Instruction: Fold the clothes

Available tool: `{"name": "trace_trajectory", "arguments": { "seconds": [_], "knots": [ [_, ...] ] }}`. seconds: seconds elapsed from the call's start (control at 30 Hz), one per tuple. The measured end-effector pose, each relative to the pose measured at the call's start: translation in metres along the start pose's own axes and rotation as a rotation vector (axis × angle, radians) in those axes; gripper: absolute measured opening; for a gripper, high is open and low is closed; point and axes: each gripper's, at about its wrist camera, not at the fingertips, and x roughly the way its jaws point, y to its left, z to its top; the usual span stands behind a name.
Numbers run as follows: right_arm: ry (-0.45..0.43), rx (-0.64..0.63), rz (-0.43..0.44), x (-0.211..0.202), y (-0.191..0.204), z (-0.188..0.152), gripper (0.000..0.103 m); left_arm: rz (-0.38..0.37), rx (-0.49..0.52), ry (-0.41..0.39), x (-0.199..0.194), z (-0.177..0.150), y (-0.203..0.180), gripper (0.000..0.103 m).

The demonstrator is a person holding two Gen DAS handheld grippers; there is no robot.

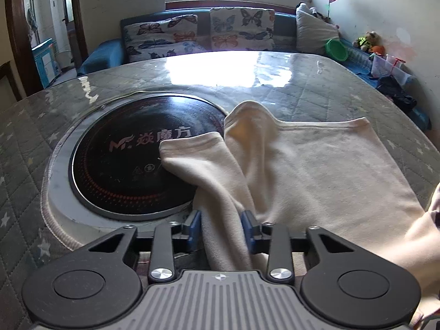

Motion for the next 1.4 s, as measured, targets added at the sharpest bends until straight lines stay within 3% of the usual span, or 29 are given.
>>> {"name": "trace_trajectory", "arguments": {
  "seconds": [0.3, 0.87, 1.03, 1.13, 1.2, 1.23, 1.4],
  "knots": [
    [-0.002, -0.017, 0.007, 0.011, 0.011, 0.011, 0.053, -0.01, -0.04, -0.036, -0.008, 0.003, 0.014, 0.02],
    [-0.018, -0.001, -0.044, 0.0, 0.007, 0.02, 0.059, 0.149, -0.141, -0.073, -0.025, -0.011, 0.067, 0.013],
    [-0.037, -0.01, -0.043, -0.008, 0.014, 0.024, 0.062, 0.158, -0.166, -0.078, -0.035, -0.014, 0.076, 0.014],
    [-0.041, -0.017, -0.036, -0.01, 0.019, 0.025, 0.063, 0.13, -0.169, -0.098, -0.043, -0.012, 0.069, 0.022],
    [-0.04, -0.026, -0.026, -0.011, 0.024, 0.025, 0.064, 0.101, -0.155, -0.111, -0.046, -0.009, 0.057, 0.048],
    [-0.039, -0.032, -0.021, -0.01, 0.026, 0.025, 0.064, 0.09, -0.146, -0.115, -0.046, -0.008, 0.051, 0.053],
    [-0.035, -0.054, 0.006, -0.01, 0.038, 0.025, 0.068, 0.031, -0.087, -0.096, -0.033, -0.004, 0.021, 0.056]
  ]
}}
